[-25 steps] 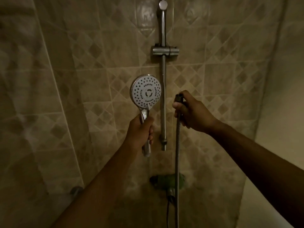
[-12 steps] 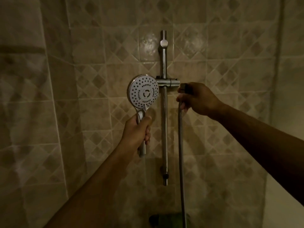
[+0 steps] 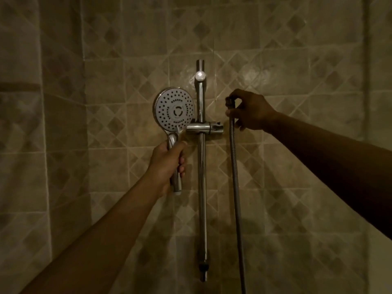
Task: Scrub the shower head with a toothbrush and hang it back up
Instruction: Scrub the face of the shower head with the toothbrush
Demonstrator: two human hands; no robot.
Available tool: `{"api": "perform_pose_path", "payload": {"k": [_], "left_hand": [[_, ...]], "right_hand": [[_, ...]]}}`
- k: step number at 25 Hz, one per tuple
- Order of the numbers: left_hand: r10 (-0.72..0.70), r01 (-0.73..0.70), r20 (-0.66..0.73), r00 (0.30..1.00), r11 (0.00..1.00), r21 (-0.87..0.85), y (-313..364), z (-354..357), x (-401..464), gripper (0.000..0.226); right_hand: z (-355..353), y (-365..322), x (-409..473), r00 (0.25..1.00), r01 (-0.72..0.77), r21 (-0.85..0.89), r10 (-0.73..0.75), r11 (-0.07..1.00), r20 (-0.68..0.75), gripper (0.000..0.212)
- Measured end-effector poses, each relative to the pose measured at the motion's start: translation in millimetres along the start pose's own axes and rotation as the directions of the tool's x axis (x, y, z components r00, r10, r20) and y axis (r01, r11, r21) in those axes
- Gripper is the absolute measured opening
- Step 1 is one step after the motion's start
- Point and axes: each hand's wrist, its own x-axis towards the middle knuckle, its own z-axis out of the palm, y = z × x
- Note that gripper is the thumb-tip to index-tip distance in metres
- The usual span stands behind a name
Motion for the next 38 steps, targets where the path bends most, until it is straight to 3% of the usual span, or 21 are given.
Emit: {"api": "perform_pose_path", "payload": {"k": [10,21,26,34,38], "left_hand": [[0.016,-0.016,-0.015,1.0,0.999,-0.035,-1,22,38,0.024],[0.035,-0.035,-0.022,0.999,0.999,-0.011,-2,20,47,0.019],[0.04,-0.04,-0.027,0.999,0.999,-0.02,-4,17,48,0.02],[0.047,-0.047,-0.015,0.999,0.999,0.009,-14,13,53,0.02],[0.068,-0.068,-0.011,0.998,0.997,0.034,-18,13,56,0.02]], "right_hand": [[14,13,51,0.998,0.028,0.004,-0.028,1.0,-0.064,0.02],[29,13,53,0.996,0.086,0.093,-0.086,0.992,-0.003,0.019],[36,14,63,0.996,0.082,0.014,-0.082,0.997,-0.026,0.025],[47,31,63,0.989,0.14,-0.281,-0.149,0.949,-0.009,0.022],[49,40,63,0.995,0.096,-0.259,-0.094,0.961,0.021,0.034]]}}
